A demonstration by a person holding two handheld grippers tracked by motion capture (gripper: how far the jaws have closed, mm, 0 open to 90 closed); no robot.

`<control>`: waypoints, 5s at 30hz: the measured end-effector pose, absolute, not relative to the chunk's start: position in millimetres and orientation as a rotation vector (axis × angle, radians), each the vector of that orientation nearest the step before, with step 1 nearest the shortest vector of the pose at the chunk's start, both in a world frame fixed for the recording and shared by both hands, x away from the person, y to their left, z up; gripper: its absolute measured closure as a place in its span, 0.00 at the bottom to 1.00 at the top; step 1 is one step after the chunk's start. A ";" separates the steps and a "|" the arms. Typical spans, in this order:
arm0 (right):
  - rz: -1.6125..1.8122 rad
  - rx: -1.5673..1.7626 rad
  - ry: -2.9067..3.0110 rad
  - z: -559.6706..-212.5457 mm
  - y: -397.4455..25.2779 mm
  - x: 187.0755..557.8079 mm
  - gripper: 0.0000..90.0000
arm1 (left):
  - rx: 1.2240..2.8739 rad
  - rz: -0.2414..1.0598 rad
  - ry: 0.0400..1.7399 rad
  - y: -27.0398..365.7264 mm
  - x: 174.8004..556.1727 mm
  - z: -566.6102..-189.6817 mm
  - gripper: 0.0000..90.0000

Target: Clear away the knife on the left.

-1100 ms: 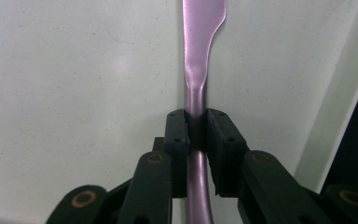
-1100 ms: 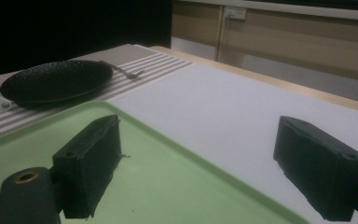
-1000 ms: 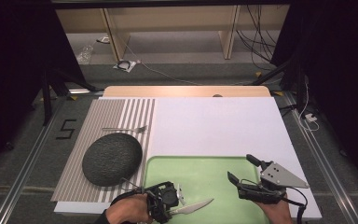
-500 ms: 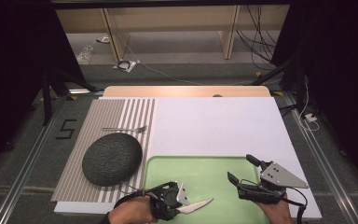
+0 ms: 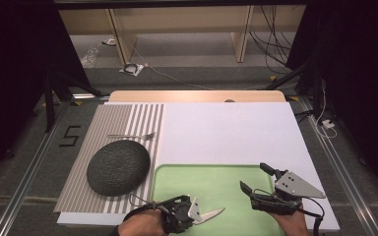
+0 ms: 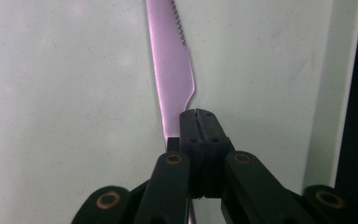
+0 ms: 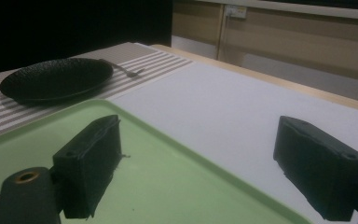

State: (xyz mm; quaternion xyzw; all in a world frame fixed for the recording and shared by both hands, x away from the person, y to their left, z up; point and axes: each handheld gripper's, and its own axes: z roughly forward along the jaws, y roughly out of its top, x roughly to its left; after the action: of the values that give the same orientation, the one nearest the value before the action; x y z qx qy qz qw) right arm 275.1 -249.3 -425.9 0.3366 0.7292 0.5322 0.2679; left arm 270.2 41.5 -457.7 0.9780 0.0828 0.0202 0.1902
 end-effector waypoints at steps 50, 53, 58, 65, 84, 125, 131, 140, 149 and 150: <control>1.435 0.901 1.967 -425.3 -249.3 274.2 0.18 | 2.703 0.179 0.463 85.1 307.1 -461.1 1.00; 1.424 0.904 1.974 -424.9 -249.9 274.0 0.18 | 2.706 0.178 0.478 89.1 310.0 -461.0 1.00; 1.425 0.904 1.974 -424.9 -249.9 274.0 0.18 | 2.708 0.171 0.497 94.4 313.7 -461.3 1.00; 1.439 0.901 1.966 -425.8 -249.2 274.9 0.18 | 2.697 0.185 0.518 96.6 317.4 -462.1 1.00; 1.435 0.899 1.969 -425.2 -249.4 274.4 0.18 | 2.705 0.149 0.590 113.8 328.2 -460.9 1.00; 1.445 0.907 1.960 -425.5 -250.3 273.6 0.18 | 2.310 0.414 0.852 168.7 358.6 -413.7 0.24; 1.446 0.907 1.963 -425.9 -249.5 274.0 0.18 | 2.262 0.445 0.884 181.2 363.1 -408.0 0.23; 1.437 0.908 1.966 -425.9 -250.3 272.9 0.18 | 2.216 0.478 0.933 196.1 369.1 -401.9 0.23; 1.435 0.912 1.969 -426.4 -250.0 273.0 0.18 | 2.193 0.500 0.998 208.8 374.2 -402.8 0.22; 1.434 0.912 1.970 -426.2 -250.2 273.0 0.18 | 2.188 0.501 1.003 209.8 374.3 -402.6 0.22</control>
State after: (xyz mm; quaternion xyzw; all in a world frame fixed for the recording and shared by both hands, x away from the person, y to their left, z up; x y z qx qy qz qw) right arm 273.0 -250.2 -426.2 0.3379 0.7298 0.5312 0.2665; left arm 374.3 209.8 -402.6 0.8387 0.3844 0.1918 0.3347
